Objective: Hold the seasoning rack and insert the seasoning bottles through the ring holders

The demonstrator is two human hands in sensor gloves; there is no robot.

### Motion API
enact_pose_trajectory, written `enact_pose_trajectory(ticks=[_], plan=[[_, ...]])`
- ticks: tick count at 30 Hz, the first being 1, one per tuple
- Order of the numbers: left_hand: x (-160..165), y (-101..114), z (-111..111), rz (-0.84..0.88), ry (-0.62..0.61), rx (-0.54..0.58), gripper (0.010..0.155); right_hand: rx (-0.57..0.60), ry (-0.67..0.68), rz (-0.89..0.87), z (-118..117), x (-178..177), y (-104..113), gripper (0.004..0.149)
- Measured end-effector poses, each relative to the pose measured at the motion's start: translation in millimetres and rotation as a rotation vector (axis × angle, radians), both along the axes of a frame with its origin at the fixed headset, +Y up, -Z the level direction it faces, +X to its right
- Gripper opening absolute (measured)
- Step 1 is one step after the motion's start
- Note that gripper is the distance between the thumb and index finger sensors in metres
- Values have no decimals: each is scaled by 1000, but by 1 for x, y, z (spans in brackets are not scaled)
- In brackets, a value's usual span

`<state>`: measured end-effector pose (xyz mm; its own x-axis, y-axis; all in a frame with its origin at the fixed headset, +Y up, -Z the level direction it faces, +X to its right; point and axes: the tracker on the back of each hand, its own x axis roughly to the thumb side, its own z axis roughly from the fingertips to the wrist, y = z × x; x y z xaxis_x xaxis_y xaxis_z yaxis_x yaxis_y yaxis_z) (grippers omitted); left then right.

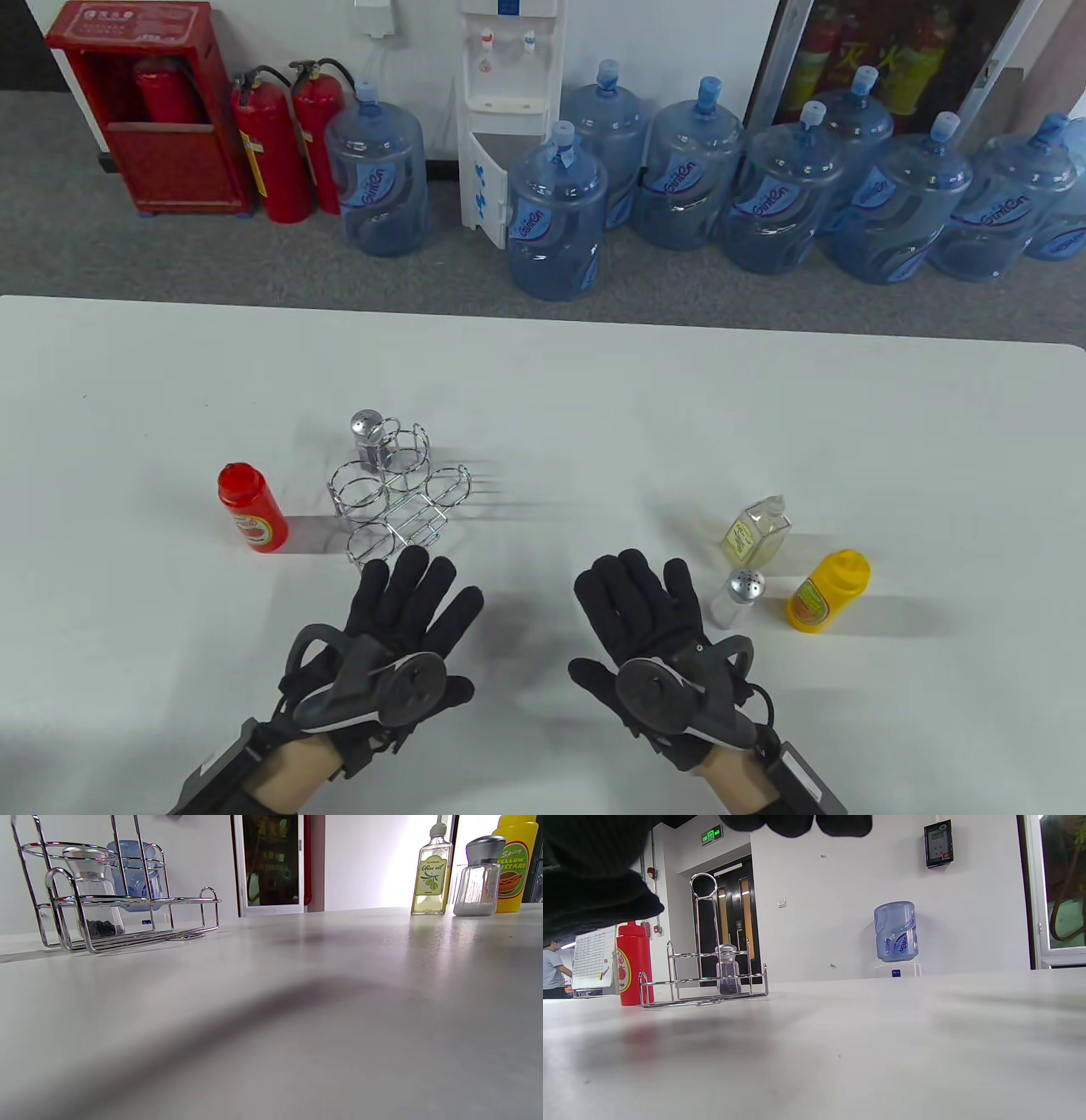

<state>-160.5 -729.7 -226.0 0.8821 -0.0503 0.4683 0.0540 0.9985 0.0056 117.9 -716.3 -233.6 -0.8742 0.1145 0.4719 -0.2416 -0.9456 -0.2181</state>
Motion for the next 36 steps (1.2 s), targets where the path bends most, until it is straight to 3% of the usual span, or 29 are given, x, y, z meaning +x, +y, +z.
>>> enact_pose_trajectory(ticks=[15, 21, 24, 28, 31, 36], plan=[[7, 0, 3, 13, -27, -54, 86, -10, 47, -3, 4, 2, 4, 88], [10, 32, 1, 35, 7, -37, 84, -12, 66, 0, 7, 2, 5, 88], [6, 58, -4, 46, 39, 10, 84, -10, 73, -2, 8, 2, 6, 88], [-3, 98, -29, 35, 136, 148, 82, -15, 77, 5, 8, 1, 6, 88], [-16, 119, -62, 85, 257, 217, 82, -19, 79, 6, 9, 1, 6, 88], [-38, 124, -118, 42, 518, 219, 78, -24, 78, 8, 9, 2, 6, 88]])
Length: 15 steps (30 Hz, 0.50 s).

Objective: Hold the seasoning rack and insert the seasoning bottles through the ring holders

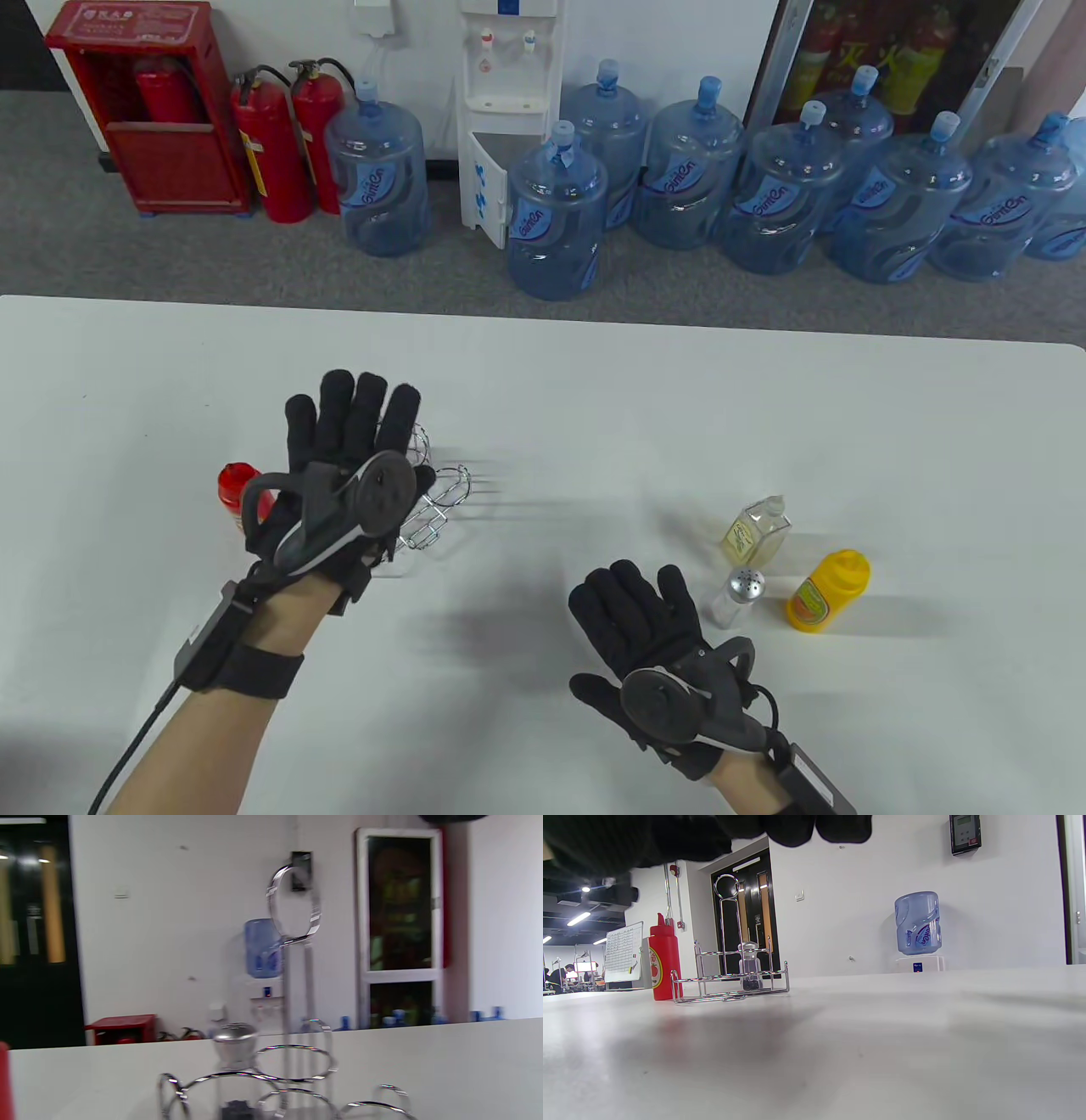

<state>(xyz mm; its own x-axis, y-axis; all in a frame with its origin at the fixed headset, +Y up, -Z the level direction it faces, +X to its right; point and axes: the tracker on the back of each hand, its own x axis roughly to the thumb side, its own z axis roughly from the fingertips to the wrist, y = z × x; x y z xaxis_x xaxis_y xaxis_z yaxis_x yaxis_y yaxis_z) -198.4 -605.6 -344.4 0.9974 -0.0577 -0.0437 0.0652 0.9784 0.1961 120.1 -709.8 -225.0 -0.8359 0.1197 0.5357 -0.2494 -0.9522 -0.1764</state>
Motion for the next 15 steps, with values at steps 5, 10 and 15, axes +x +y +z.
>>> enact_pose_trajectory(ticks=[5, 10, 15], plan=[[-10, -11, -26, 29, 101, 6, 62, -11, -3, 2, -1, 2, 0, 87], [-1, -19, -32, -30, 99, 74, 43, -18, -4, 6, -2, 2, 0, 87], [5, -20, -31, 2, 48, 119, 41, -21, -11, 3, -3, 3, 1, 87]])
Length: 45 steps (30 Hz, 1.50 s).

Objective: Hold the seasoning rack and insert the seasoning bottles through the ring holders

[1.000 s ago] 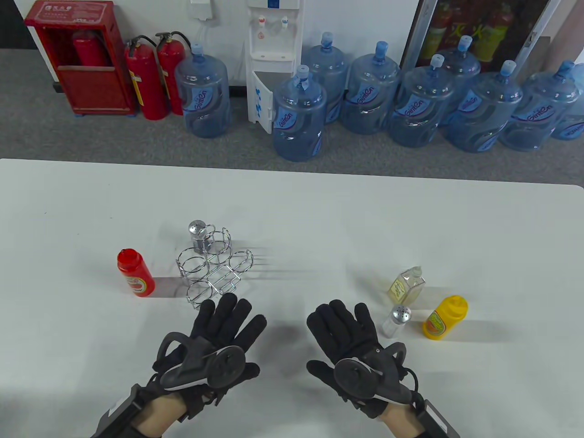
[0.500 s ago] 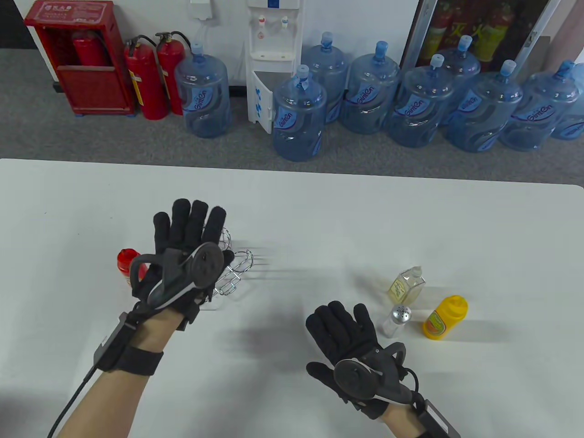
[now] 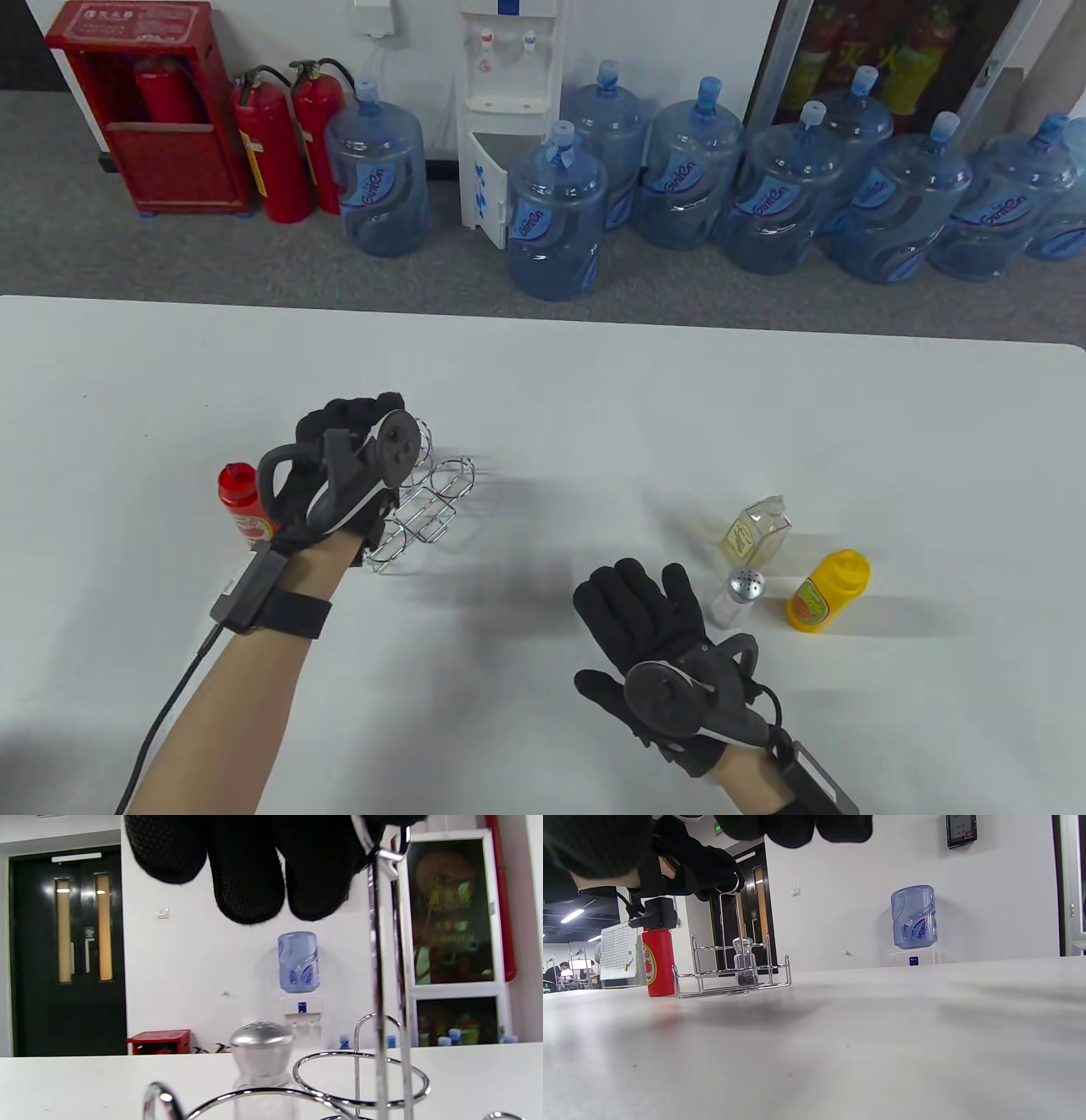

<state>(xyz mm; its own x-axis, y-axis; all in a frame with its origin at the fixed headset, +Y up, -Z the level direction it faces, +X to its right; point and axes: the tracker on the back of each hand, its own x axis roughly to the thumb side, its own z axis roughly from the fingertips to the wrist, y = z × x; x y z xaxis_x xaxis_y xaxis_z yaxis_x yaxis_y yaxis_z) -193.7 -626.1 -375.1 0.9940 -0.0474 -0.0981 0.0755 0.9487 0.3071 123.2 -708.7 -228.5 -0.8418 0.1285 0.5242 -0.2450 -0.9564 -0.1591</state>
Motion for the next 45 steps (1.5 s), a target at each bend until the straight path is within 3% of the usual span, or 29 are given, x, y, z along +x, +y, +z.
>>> enact_pose_trajectory(ticks=[5, 9, 14, 17, 25, 35, 39, 45], plan=[[20, 18, 33, -125, -103, 168, 41, 12, -10, -9, -1, 4, 4, 87], [40, 28, 74, -159, -221, 288, 41, 36, -20, -33, 1, 8, 12, 87], [60, 22, 122, -104, -343, 362, 41, 92, -33, -57, 5, 13, 22, 86], [64, 14, 138, -77, -395, 378, 42, 116, -41, -41, 7, 14, 25, 86], [65, 6, 142, -13, -463, 331, 42, 201, -102, -19, 7, 27, 39, 81], [65, 10, 144, -46, -494, 326, 41, 303, -426, 19, -1, 88, 71, 76], [65, 14, 147, -40, -497, 334, 41, 252, -514, 55, -10, 99, 65, 78], [67, 13, 148, -50, -502, 331, 41, 135, -562, 201, -27, 93, 40, 78]])
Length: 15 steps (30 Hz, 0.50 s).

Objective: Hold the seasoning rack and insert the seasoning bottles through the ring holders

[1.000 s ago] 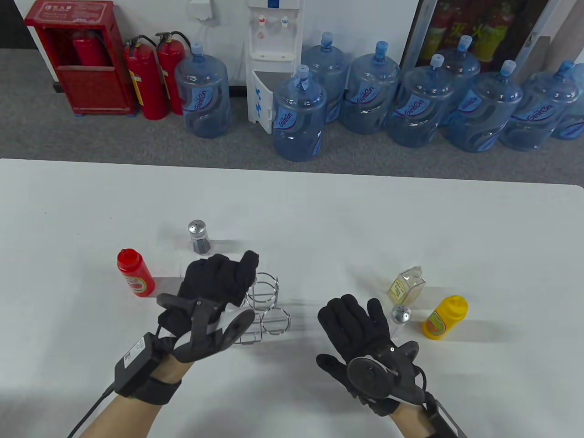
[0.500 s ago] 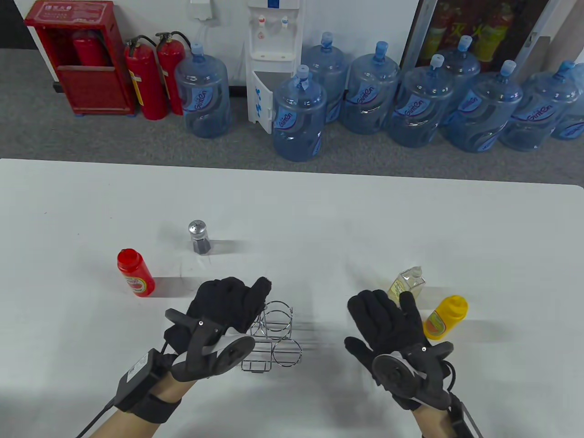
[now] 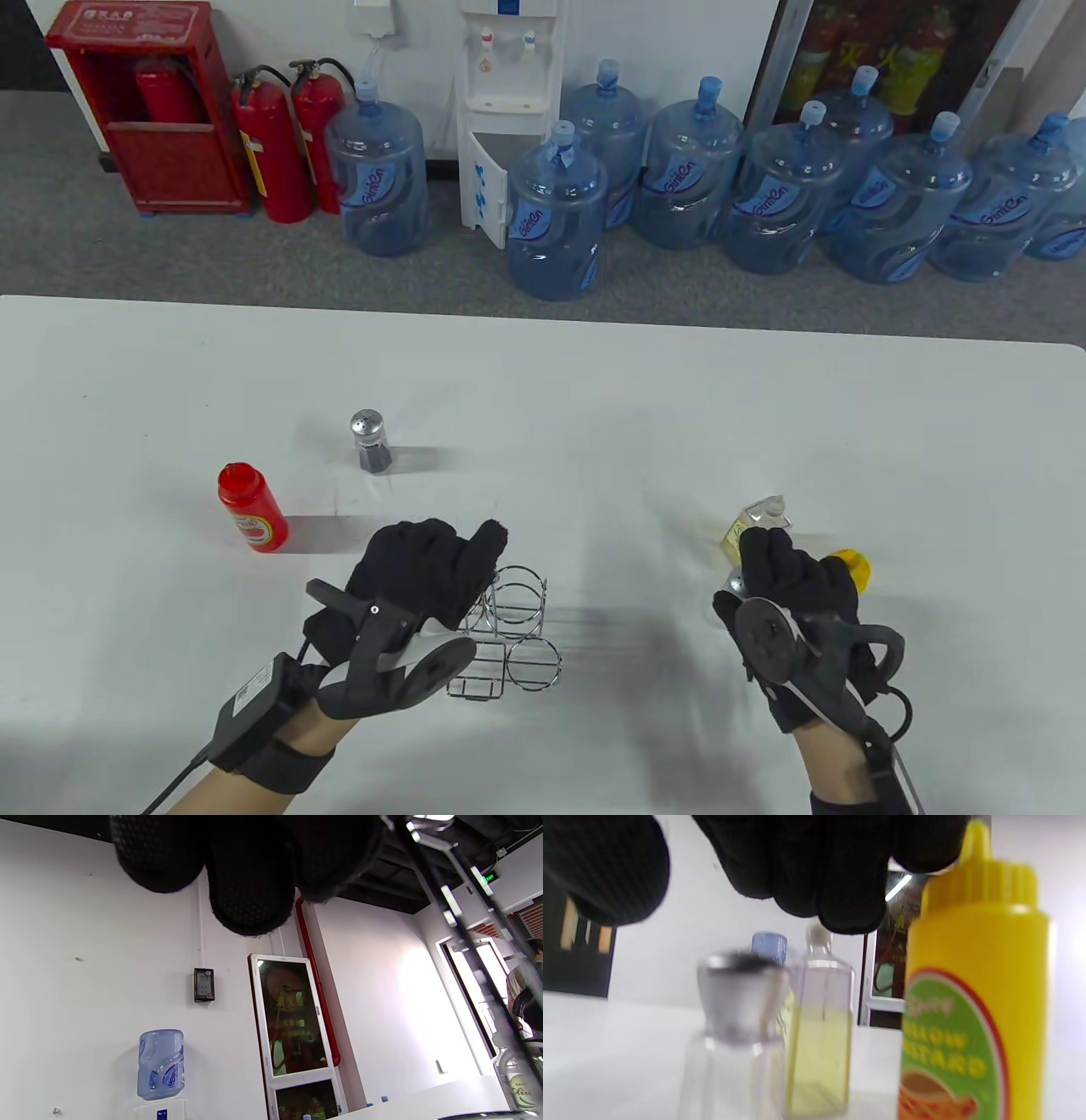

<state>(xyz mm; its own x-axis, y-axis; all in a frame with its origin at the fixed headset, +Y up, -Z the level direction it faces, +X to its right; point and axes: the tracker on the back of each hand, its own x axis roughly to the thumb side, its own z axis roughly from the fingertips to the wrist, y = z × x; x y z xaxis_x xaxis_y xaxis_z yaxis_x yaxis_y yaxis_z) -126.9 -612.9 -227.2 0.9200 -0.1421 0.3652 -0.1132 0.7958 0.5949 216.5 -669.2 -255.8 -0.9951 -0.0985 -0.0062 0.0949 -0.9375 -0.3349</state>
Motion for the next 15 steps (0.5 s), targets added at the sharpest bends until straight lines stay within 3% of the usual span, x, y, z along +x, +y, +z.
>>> enact_pose_trajectory(ticks=[15], plan=[[3, 0, 5, -4, -22, 5, 41, -12, -14, 113, -4, -14, -10, 68]])
